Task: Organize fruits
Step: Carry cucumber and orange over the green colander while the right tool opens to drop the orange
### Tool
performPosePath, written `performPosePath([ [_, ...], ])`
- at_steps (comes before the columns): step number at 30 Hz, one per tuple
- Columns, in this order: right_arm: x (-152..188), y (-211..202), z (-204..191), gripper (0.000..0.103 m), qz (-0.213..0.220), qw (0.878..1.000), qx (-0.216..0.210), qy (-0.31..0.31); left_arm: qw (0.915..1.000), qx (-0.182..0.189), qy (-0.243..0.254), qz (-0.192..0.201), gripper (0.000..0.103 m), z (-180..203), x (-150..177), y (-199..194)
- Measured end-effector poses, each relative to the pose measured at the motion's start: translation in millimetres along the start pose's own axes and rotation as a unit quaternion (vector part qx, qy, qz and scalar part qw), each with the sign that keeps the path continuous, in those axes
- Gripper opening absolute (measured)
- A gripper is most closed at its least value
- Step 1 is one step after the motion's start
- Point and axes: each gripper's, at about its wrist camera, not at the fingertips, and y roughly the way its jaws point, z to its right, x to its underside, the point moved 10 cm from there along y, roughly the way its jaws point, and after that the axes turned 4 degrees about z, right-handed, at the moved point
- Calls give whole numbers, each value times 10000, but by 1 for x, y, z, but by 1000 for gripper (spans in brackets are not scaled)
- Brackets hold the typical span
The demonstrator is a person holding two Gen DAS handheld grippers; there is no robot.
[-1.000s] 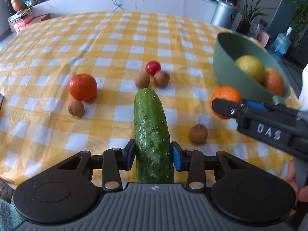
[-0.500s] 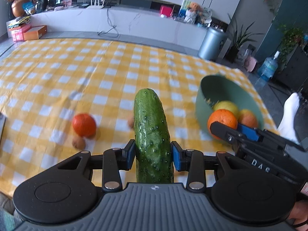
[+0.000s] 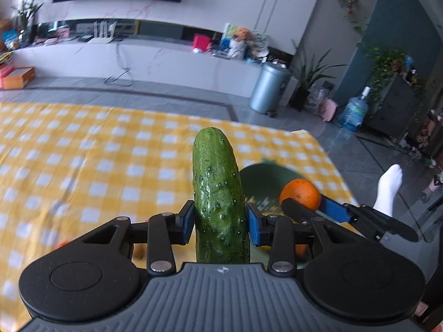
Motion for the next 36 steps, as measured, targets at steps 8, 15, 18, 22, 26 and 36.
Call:
performPosePath([
  [8,-12,29,36,37,-93,9995,302,-34,9988,431,237,-43,44,23,-23,41],
  [15,4,55,64,37,-542,9967,381,473,9964,723,420,-135,44,41,-25,75],
  [18,8,62,77,37,-703,9944,456,647,9951,792,561,-210,44,50,-22,90],
  [22,10,71,90,37,-795,9934,646,523,9920,830,910,-274,44,61,-16,107],
  [26,17,80,95,37,-988,9913,626,612,9851,773,1474,-437,44,71,-11,121],
  [36,33,89,97,37,-1447,9837,688,813,9685,737,2124,-1071,44,75,5,147],
])
